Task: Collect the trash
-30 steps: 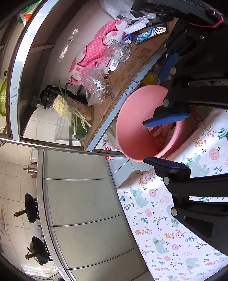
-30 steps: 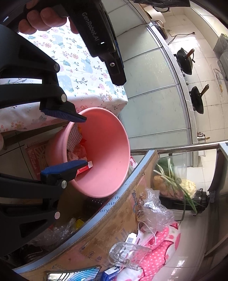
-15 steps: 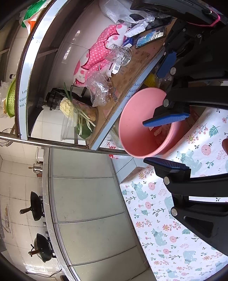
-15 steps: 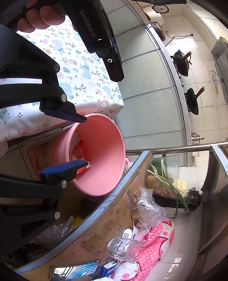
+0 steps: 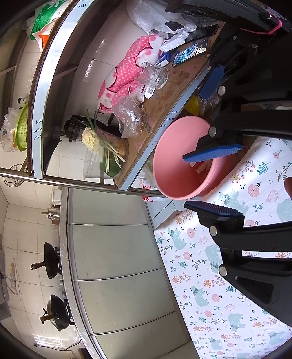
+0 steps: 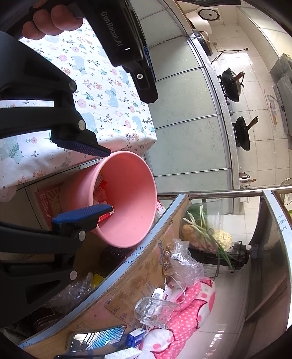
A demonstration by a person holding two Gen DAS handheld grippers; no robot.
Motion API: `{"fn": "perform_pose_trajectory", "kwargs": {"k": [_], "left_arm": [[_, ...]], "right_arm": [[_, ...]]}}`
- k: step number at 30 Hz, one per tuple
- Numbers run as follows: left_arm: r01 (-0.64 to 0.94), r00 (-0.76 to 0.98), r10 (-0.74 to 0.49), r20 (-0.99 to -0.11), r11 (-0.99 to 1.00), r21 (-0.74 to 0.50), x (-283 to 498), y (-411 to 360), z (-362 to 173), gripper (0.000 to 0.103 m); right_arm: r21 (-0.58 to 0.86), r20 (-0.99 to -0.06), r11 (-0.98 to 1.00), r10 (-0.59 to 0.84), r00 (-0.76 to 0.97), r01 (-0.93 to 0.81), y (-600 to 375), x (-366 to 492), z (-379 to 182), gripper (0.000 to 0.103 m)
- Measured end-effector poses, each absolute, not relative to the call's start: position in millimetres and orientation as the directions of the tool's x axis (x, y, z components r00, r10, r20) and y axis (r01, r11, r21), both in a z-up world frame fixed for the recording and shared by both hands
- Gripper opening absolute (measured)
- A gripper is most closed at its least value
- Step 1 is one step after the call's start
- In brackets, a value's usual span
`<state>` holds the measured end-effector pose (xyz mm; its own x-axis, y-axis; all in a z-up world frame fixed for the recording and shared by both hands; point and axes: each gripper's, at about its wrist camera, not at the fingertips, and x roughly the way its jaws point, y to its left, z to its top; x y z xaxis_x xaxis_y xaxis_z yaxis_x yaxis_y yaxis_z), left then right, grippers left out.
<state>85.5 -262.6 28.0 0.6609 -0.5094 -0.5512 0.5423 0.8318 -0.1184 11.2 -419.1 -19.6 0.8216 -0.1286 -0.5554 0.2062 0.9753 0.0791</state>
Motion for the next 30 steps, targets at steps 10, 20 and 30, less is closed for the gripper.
{"fn": "perform_pose_trajectory", "kwargs": {"k": [10, 20, 30], "left_arm": [[0.536, 0.664, -0.507, -0.549, 0.835, -0.124, 74.8, -251.3, 29.8, 0.035], [0.533, 0.666, -0.51, -0.544, 0.836, -0.132, 69.3, -240.5, 29.5, 0.035], [0.534, 0.673, -0.513, -0.533, 0.835, -0.129, 65.8, -237.7, 32.6, 0.035]], "right_arm": [[0.063, -0.545, 0.978, -0.134, 0.827, 0.2, -407.6, 2.5, -13.7, 0.045], [0.056, -0.548, 0.978, -0.137, 0.825, 0.2, -399.4, 0.1, -14.4, 0.045], [0.05, -0.544, 0.978, -0.143, 0.827, 0.202, -396.4, -2.8, -11.8, 0.045]]}}
